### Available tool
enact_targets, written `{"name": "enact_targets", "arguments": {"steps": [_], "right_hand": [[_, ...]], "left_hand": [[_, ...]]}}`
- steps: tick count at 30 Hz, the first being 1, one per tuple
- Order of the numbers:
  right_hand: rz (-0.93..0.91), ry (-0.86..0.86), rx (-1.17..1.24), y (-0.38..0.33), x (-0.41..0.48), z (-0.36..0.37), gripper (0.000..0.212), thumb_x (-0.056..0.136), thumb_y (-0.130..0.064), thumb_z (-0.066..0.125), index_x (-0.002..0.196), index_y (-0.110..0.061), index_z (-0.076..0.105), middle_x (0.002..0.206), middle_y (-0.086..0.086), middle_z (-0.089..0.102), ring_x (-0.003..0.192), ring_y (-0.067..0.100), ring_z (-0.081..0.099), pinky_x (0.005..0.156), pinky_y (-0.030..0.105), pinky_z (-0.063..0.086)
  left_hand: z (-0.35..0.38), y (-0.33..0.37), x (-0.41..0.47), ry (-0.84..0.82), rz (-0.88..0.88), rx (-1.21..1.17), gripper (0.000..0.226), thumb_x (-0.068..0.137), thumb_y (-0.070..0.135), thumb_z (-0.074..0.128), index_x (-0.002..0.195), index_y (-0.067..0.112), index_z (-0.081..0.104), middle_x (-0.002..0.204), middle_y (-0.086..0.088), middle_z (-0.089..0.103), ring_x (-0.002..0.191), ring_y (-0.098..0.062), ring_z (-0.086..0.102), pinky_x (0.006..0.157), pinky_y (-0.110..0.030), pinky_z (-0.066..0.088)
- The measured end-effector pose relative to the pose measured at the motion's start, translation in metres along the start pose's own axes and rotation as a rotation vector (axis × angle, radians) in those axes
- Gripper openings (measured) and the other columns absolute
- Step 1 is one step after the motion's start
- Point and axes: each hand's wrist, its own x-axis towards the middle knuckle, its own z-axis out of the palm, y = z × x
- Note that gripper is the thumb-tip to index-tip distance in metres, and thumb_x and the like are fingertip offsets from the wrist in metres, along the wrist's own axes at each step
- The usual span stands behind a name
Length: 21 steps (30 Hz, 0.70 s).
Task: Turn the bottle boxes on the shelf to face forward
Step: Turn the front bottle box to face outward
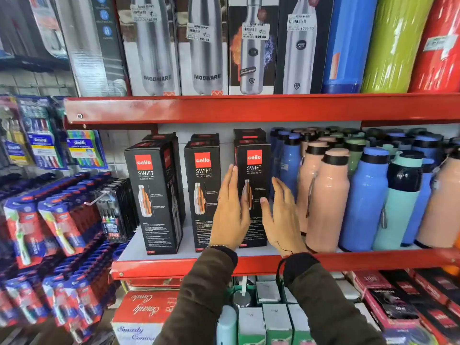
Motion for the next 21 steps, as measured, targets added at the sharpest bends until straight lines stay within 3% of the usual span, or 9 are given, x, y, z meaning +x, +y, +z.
{"name": "enact_targets", "arguments": {"steps": [3,7,10,12,15,18,19,21], "right_hand": [[0.193,-0.125,0.184,0.012,-0.001,0.017,0.053,0.103,-0.021,0.046,0.153,-0.012,0.029,0.156,0.01,0.035,0.144,0.022,0.034,0.108,0.02,0.02],[0.356,-0.175,0.305,0.027,-0.003,0.035,0.046,0.103,-0.019,0.045,0.148,-0.017,0.038,0.141,0.001,0.052,0.133,0.02,0.046,0.1,0.019,0.027],[0.415,-0.198,0.328,0.033,-0.003,0.04,0.039,0.102,-0.019,0.047,0.14,-0.023,0.044,0.116,-0.007,0.057,0.111,0.017,0.056,0.083,0.021,0.034],[0.417,-0.184,0.316,0.034,-0.004,0.041,0.036,0.101,-0.019,0.049,0.136,-0.021,0.045,0.111,-0.007,0.057,0.103,0.013,0.055,0.076,0.018,0.034],[0.406,-0.133,0.306,0.038,-0.005,0.044,0.031,0.1,-0.017,0.054,0.13,-0.016,0.051,0.107,-0.006,0.061,0.098,0.011,0.056,0.073,0.015,0.036],[0.4,-0.084,0.359,0.044,-0.009,0.046,0.025,0.098,-0.018,0.06,0.123,-0.014,0.057,0.108,-0.006,0.064,0.099,0.011,0.06,0.071,-0.003,0.036],[0.397,-0.072,0.396,0.046,-0.011,0.046,0.024,0.097,-0.019,0.061,0.12,-0.014,0.059,0.11,-0.005,0.066,0.101,0.011,0.063,0.076,-0.002,0.038],[0.404,-0.061,0.485,0.05,-0.011,0.044,0.022,0.095,-0.018,0.065,0.117,-0.014,0.062,0.112,-0.002,0.07,0.105,0.012,0.066,0.087,0.012,0.048]], "left_hand": [[0.011,-0.005,-0.005,-0.048,-0.222,-0.103,0.063,0.104,0.012,0.036,0.16,0.015,0.007,0.165,0.015,0.005,0.155,-0.001,0.003,0.121,-0.009,0.005],[0.028,-0.014,-0.012,-0.105,-0.448,-0.178,0.058,0.106,0.015,0.037,0.159,0.012,0.014,0.167,0.0,0.018,0.156,-0.015,0.015,0.123,-0.021,0.013],[0.038,-0.024,-0.015,-0.12,-0.629,-0.225,0.048,0.106,0.02,0.038,0.153,0.011,0.033,0.155,-0.012,0.044,0.145,-0.026,0.041,0.11,-0.022,0.029],[0.04,-0.027,-0.019,-0.104,-0.674,-0.252,0.044,0.106,0.02,0.04,0.149,0.013,0.041,0.144,-0.012,0.057,0.133,-0.029,0.054,0.103,-0.023,0.037],[0.042,-0.033,-0.023,-0.067,-0.681,-0.255,0.044,0.105,0.023,0.043,0.148,0.014,0.046,0.141,-0.01,0.061,0.129,-0.024,0.059,0.1,-0.022,0.042],[0.042,-0.035,-0.024,-0.052,-0.695,-0.274,0.044,0.105,0.028,0.045,0.147,0.017,0.048,0.139,-0.006,0.063,0.116,-0.007,0.058,0.092,-0.012,0.038],[0.043,-0.036,-0.024,-0.049,-0.698,-0.286,0.044,0.105,0.029,0.045,0.147,0.019,0.048,0.138,-0.005,0.063,0.113,-0.004,0.056,0.09,-0.012,0.038],[0.043,-0.038,-0.023,-0.038,-0.708,-0.324,0.043,0.104,0.029,0.046,0.146,0.022,0.05,0.139,-0.002,0.063,0.119,-0.008,0.059,0.093,-0.015,0.04]]}}
